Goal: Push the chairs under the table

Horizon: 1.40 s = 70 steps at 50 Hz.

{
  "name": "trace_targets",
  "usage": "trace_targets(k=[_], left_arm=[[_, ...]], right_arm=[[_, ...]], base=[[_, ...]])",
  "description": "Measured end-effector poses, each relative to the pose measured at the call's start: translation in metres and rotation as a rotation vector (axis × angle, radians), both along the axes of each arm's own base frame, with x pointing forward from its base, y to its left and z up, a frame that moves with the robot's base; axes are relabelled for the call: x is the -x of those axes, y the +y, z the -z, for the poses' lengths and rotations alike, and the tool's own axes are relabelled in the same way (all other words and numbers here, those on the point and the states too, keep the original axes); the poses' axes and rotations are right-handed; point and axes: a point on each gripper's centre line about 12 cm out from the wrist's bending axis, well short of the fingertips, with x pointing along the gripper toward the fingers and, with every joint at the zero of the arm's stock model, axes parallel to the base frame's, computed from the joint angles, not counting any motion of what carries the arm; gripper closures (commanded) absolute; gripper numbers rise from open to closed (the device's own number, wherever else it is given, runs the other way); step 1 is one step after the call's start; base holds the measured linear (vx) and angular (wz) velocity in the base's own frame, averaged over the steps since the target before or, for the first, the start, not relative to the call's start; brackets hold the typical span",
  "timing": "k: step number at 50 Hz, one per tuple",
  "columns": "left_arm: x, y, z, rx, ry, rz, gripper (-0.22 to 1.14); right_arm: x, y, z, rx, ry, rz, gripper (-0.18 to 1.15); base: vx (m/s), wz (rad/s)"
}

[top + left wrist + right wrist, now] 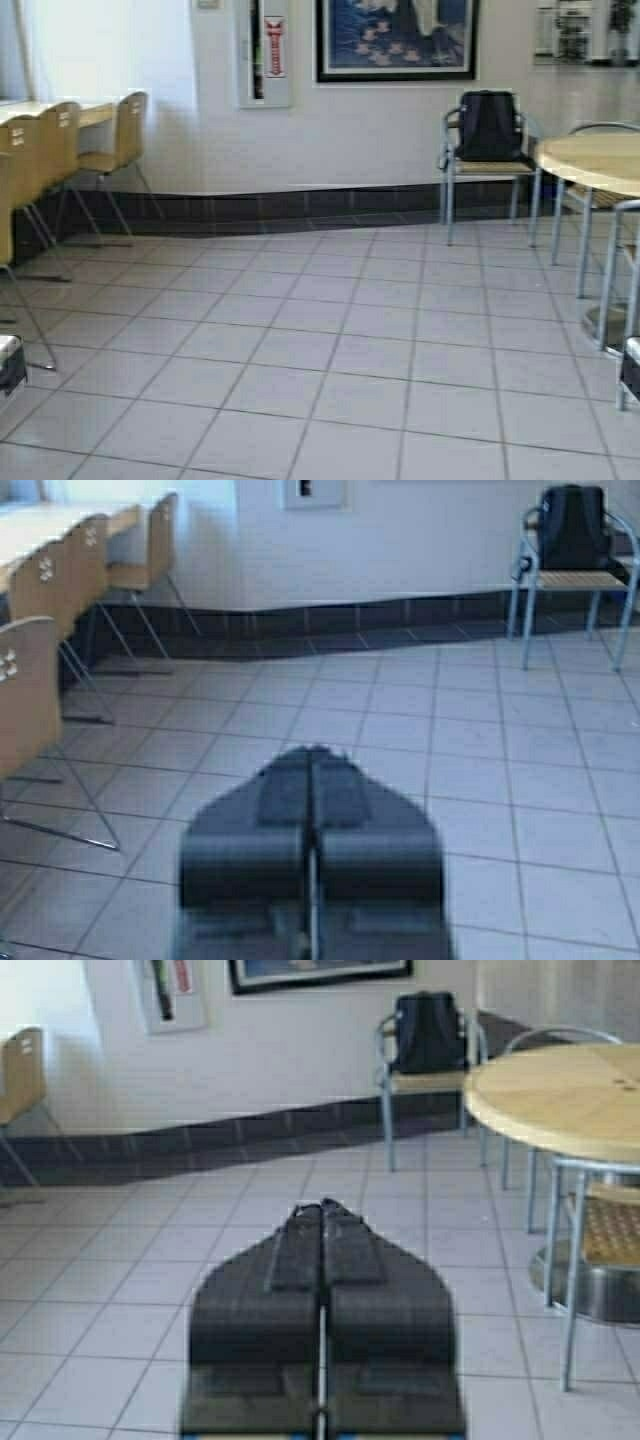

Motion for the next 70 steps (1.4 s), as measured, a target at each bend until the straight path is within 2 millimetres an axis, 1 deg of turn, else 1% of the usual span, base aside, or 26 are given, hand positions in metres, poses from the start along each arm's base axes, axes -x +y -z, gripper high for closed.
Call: trace_targets(k=[14, 36, 50, 70], left_arm=[[0.002, 0.000, 0.005, 0.001, 0.008, 0.000, 0.89], [0.002, 0.000, 0.006, 0.000, 0.008, 0.000, 0.89], [0.003, 0.000, 0.006, 0.009, 0.009, 0.001, 0.89], [0.005, 0.000, 0.006, 0.029, 0.002, 0.000, 0.89]], right_arm=[[-0.002, 0.000, 0.002, -0.002, 0.011, 0.000, 0.93], [-0.003, 0.000, 0.003, -0.003, 0.015, 0.000, 0.93], [0.002, 0.000, 0.014, -0.001, 0.060, 0.000, 0.92], [0.001, 0.000, 0.016, -0.001, 0.075, 0.000, 0.92]], base=[[0.34, 0.46], [0.28, 0.41], [0.26, 0.44], [0.17, 0.41]])
